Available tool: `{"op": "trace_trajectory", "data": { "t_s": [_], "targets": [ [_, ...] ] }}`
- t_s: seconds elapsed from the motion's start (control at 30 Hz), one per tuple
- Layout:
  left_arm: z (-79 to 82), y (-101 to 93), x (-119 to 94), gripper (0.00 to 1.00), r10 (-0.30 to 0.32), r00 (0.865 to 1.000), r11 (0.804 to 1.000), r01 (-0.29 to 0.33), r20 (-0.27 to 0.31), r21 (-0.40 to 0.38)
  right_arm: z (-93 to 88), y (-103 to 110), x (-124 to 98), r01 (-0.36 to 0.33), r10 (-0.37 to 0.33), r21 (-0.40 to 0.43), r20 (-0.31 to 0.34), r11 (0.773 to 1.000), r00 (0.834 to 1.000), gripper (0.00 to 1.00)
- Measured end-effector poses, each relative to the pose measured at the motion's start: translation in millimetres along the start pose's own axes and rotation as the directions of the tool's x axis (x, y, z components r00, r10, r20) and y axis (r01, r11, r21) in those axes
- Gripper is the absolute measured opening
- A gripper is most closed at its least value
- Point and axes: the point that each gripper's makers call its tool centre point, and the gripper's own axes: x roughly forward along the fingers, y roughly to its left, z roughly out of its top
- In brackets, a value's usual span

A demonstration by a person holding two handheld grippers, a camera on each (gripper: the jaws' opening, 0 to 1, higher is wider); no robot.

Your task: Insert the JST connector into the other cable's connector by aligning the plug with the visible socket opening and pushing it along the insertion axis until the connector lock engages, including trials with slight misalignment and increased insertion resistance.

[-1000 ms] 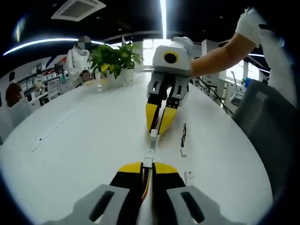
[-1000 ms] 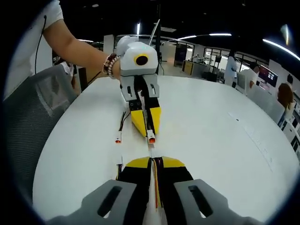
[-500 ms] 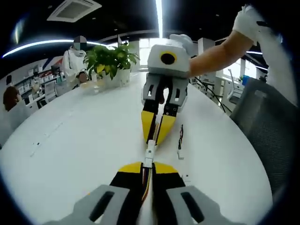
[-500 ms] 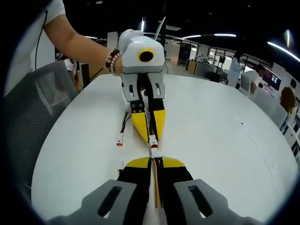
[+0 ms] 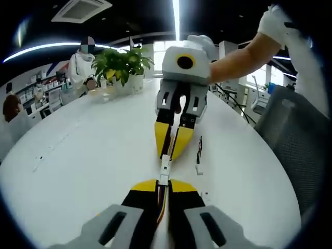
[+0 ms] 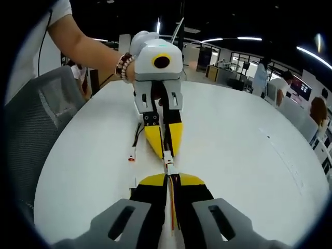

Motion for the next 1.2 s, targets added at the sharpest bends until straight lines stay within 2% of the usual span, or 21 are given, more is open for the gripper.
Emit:
{"op": "trace_trajectory", "data": {
  "t_s": [0.43,0.57,0.67,0.9,1.2],
  "targets": [
    [-2.4,-0.8,-0.4,0.01,-0.007,1.0,1.0,0.007,-0.018,0.022,0.4,5.5,2.3,-0.014,0.013,-0.033,-0.017,0.999,1.0,0.04],
    [2.1,-2.8,1.0,0.01,-0.017,1.0,1.0,0.017,-0.005,0.025,2.0,9.1,4.3,-0.027,0.025,-0.054,-0.022,0.998,0.999,0.04],
    [0.7,-3.9,3.9,0.01,-0.02,0.999,0.999,0.021,-0.032,0.047,1.5,8.7,5.1,-0.027,0.024,-0.07,-0.037,0.997,0.999,0.04],
    [5.1,0.1,2.0,0.0,-0.013,1.0,0.999,0.013,-0.013,0.038,3.4,4.8,2.4,-0.016,0.015,-0.037,-0.019,0.999,1.0,0.03],
    [3.6,-1.7,4.5,0.0,-0.026,0.999,0.998,0.027,-0.035,0.056,1.6,4.8,7.6,-0.016,0.015,-0.031,-0.031,0.999,0.999,0.03]
  ]
}}
